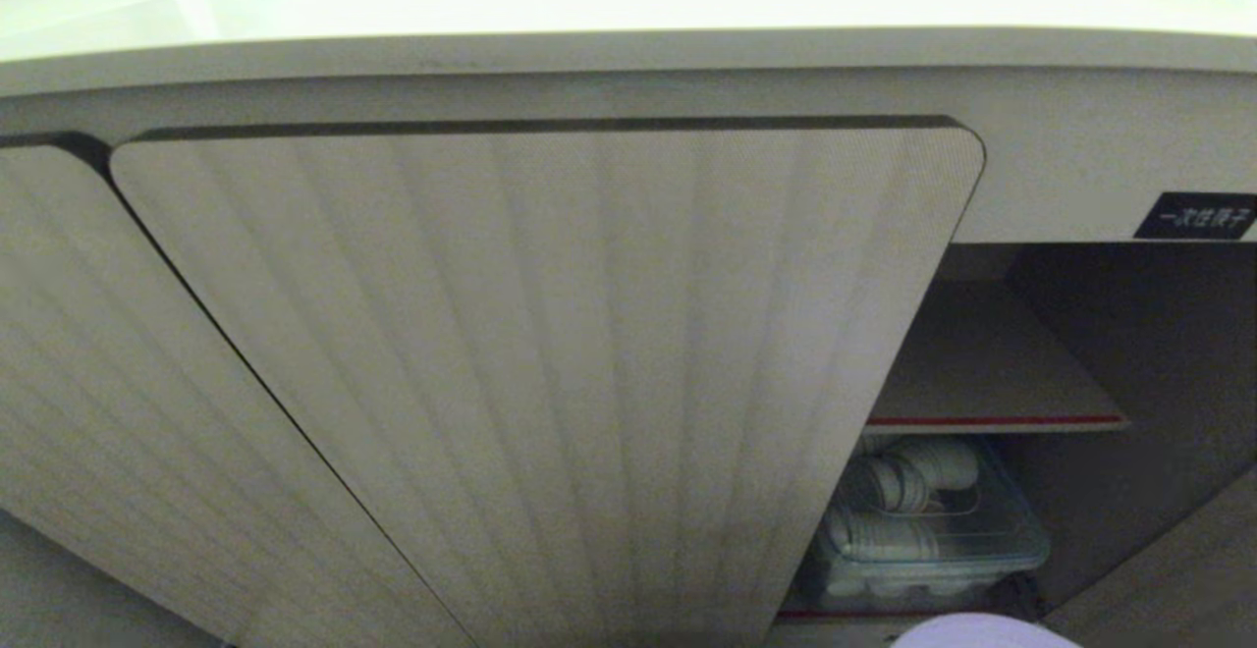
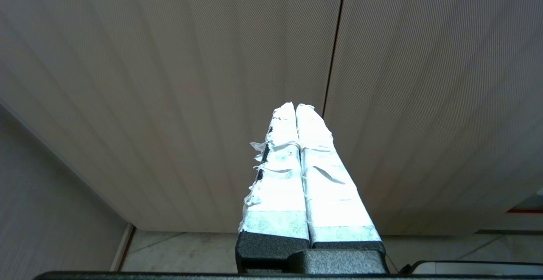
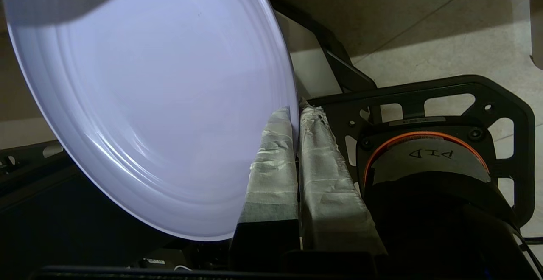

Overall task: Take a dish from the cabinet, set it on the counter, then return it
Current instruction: Put it back into the cabinet

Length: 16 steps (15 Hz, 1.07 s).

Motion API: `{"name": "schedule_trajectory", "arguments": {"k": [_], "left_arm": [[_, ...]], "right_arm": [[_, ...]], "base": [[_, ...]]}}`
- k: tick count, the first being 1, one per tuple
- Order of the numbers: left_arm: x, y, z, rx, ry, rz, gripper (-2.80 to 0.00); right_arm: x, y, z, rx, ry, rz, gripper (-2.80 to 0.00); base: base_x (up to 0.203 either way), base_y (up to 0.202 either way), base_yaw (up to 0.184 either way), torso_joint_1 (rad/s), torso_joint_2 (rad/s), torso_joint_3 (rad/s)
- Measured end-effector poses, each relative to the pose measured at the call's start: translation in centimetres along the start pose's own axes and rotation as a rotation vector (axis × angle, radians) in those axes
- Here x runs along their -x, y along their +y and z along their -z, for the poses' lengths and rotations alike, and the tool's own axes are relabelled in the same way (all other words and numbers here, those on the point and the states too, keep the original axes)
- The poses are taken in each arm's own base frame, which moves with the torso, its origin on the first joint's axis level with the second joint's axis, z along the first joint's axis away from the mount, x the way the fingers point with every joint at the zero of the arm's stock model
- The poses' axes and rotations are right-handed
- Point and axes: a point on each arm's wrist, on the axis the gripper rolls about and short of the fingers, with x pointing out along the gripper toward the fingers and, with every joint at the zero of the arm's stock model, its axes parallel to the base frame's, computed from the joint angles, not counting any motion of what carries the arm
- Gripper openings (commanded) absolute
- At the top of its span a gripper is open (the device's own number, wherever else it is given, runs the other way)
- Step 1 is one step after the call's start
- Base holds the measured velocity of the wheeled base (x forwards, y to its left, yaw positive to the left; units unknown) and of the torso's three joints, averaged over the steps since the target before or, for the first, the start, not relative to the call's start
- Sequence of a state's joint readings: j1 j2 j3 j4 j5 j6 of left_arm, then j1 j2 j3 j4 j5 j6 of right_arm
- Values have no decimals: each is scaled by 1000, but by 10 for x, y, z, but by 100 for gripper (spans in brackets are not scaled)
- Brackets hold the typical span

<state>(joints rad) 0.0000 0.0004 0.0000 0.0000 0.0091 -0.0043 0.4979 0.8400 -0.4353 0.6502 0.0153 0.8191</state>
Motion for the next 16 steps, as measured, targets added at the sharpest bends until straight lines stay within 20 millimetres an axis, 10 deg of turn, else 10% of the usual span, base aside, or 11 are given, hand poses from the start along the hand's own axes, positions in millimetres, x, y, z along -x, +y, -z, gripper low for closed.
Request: {"name": "schedule_trajectory", "arguments": {"k": [16], "left_arm": [[0,0,0,0,0,0,-280]], "right_arm": [[-1,2,-5,-97,-77,26,-280]], "base": [[0,0,0,0,0,0]]}}
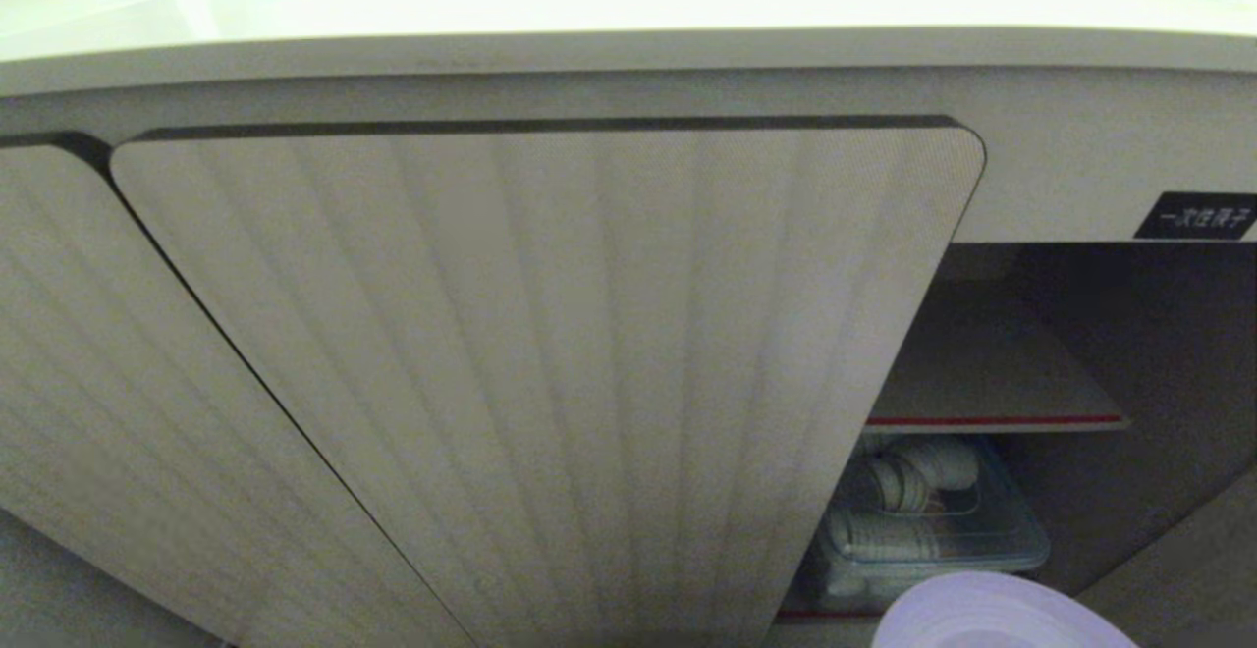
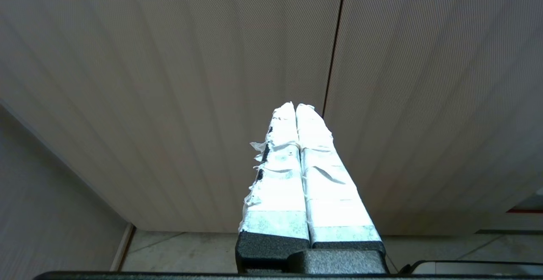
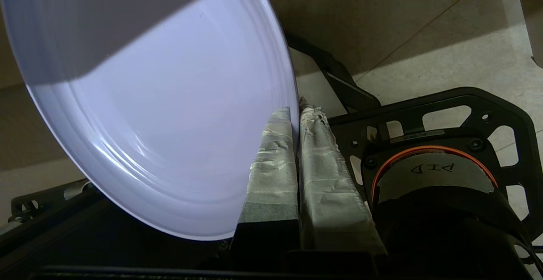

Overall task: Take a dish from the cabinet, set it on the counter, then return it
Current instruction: Put it back into the cabinet

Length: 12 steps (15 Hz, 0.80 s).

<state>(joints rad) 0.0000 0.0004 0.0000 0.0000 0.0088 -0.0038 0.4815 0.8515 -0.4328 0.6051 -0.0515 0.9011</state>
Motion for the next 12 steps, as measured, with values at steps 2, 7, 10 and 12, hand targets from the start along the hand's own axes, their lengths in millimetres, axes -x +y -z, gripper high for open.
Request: {"name": "schedule_trajectory", "arguments": {"k": [2,7,10,12], "left_arm": [[0,0,0,0,0,0,-280],[0,0,0,0,0,0,-280],[0,0,0,0,0,0,-280],[0,0,0,0,0,0,-280]], "right_arm": [[-1,3,-3,-12,-16,-11,-280],[-2,15,-16,-49,-53,-13,-280],[-2,17,-22,-84,-67,3,-280],[-2,16,-24,-111,-74,19,-280]], "base": [[0,0,0,0,0,0],[0,0,0,0,0,0],[0,0,0,0,0,0],[0,0,0,0,0,0]]}}
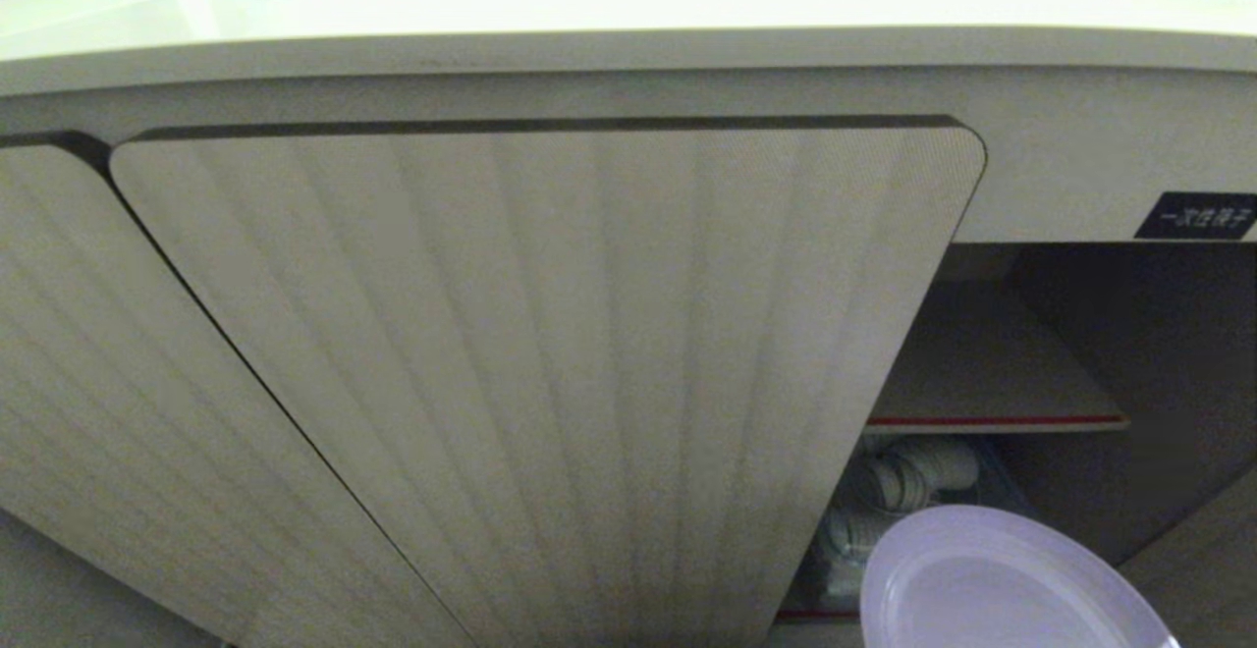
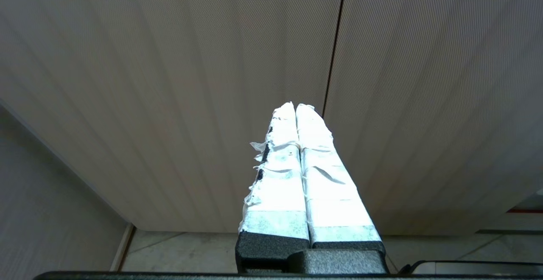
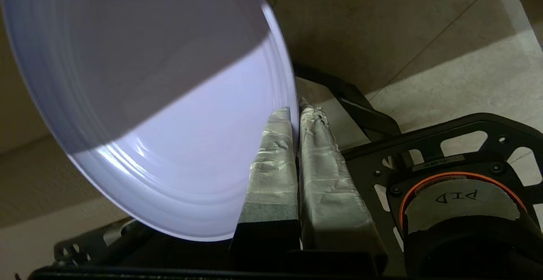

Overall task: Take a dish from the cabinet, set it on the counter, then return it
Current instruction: Put it back into the cabinet

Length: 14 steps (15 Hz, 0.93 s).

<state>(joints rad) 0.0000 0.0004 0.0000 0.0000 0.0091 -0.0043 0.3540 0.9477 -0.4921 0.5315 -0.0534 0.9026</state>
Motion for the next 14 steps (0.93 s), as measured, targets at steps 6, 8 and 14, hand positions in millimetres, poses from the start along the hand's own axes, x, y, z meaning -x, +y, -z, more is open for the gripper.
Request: {"name": "schedule_trajectory", "arguments": {"k": [6,8,14], "left_arm": [[0,0,0,0,0,0,-280],[0,0,0,0,0,0,-280],[0,0,0,0,0,0,-280]], "right_arm": [[-1,-5,-4,-71,-19,43,-280],[-3,-6,-5,-91,-27,55,-280],[-8,-6,-14,-162,-67,81,-280]], "base": [[0,0,0,0,0,0],[0,0,0,0,0,0],[0,0,0,0,0,0]]}}
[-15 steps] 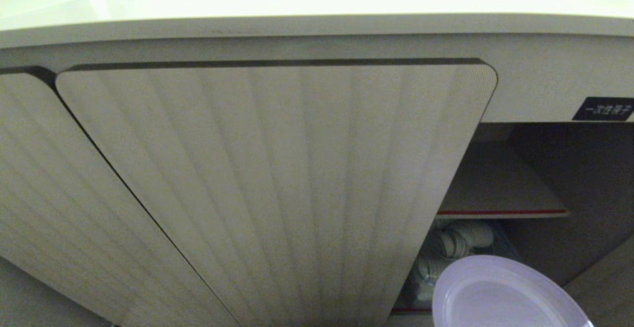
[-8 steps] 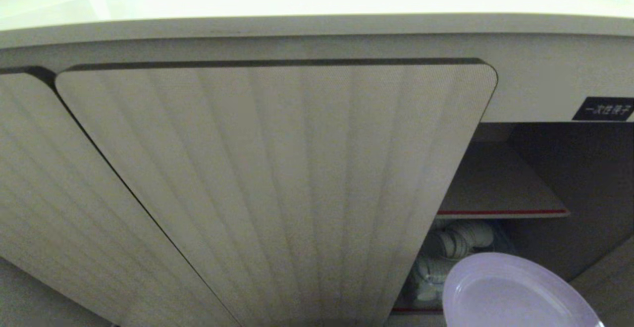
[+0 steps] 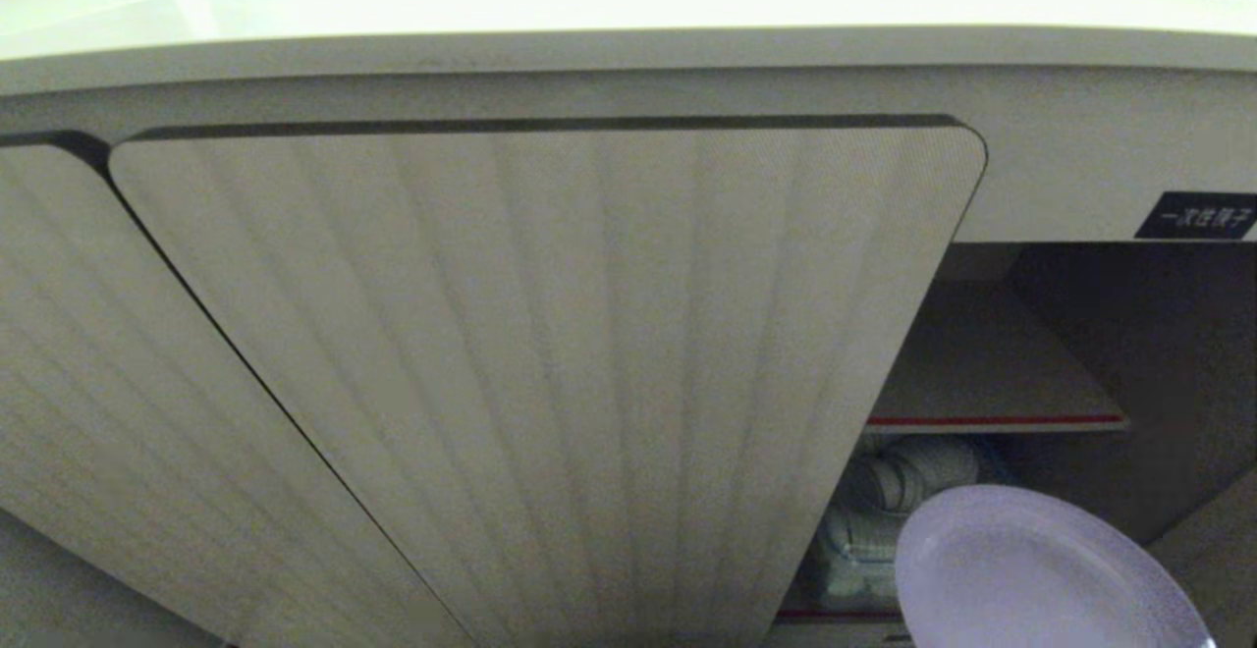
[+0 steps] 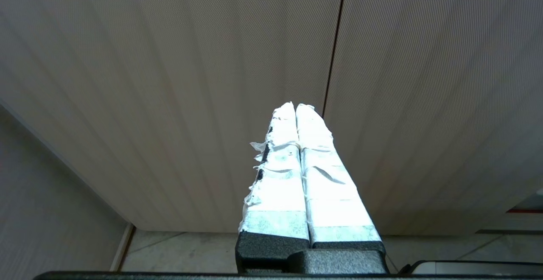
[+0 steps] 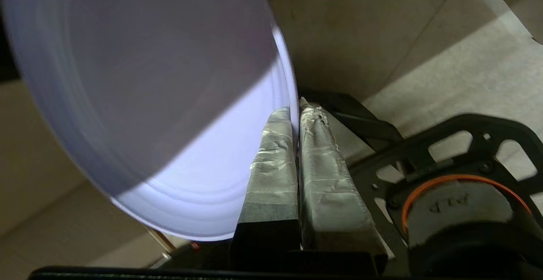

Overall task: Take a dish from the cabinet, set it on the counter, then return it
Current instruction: Put it back into the cabinet

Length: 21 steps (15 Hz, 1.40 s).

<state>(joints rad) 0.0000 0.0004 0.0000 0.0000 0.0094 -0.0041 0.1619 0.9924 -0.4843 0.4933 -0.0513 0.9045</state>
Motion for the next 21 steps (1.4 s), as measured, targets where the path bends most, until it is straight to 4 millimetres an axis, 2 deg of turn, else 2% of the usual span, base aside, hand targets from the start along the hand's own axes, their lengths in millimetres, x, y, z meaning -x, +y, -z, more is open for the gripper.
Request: {"name": "schedule_trajectory", "arguments": {"k": [11,21], "left_arm": [[0,0,0,0,0,0,-280],[0,0,0,0,0,0,-280]], "right_arm": [[-11,13,-27,-109,-88,-4,-280],[-11,6,-27,-147,-112,3,-280]], "base": [[0,0,0,0,0,0],[0,0,0,0,0,0]]}}
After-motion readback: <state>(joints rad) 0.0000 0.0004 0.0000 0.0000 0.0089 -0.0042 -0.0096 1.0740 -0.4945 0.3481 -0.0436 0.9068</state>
